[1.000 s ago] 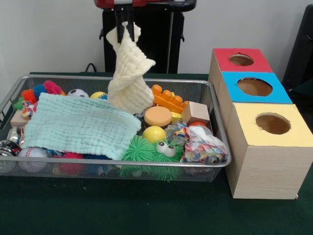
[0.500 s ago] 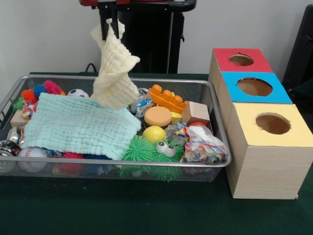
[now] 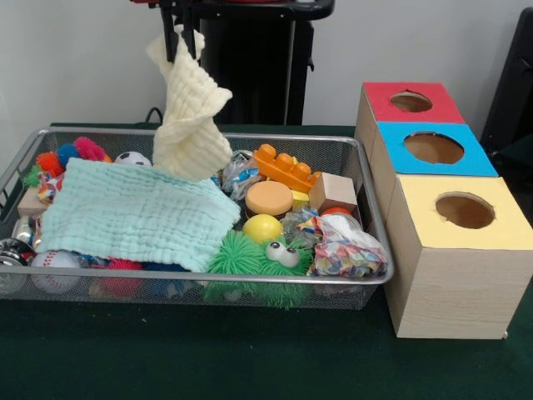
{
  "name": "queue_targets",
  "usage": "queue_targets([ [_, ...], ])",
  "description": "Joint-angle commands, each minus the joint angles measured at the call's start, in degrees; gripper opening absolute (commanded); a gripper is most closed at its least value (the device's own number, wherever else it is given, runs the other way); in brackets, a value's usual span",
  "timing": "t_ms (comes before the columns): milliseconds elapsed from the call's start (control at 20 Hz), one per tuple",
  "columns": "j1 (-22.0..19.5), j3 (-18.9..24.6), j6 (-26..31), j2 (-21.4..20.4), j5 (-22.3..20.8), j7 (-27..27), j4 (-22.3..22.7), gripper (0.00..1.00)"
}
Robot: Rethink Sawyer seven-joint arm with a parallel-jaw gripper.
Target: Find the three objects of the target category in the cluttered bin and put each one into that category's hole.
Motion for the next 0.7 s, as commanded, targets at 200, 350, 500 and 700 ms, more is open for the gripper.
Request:
queue_targets([
  [200,0.8,3.7,2.6,-1.9,-3.0,-12.2,3.5,0.00],
  [350,0.0,4.6,2.6,-2.5,-2.4,-12.6,4.1,0.00],
  [500,-0.6,5.3,3.0,-3.0,-2.1,-13.0,4.3,0.00],
  [700,-3.0,7.7,4.5,-3.6,0.2,-15.4,4.4,0.00],
])
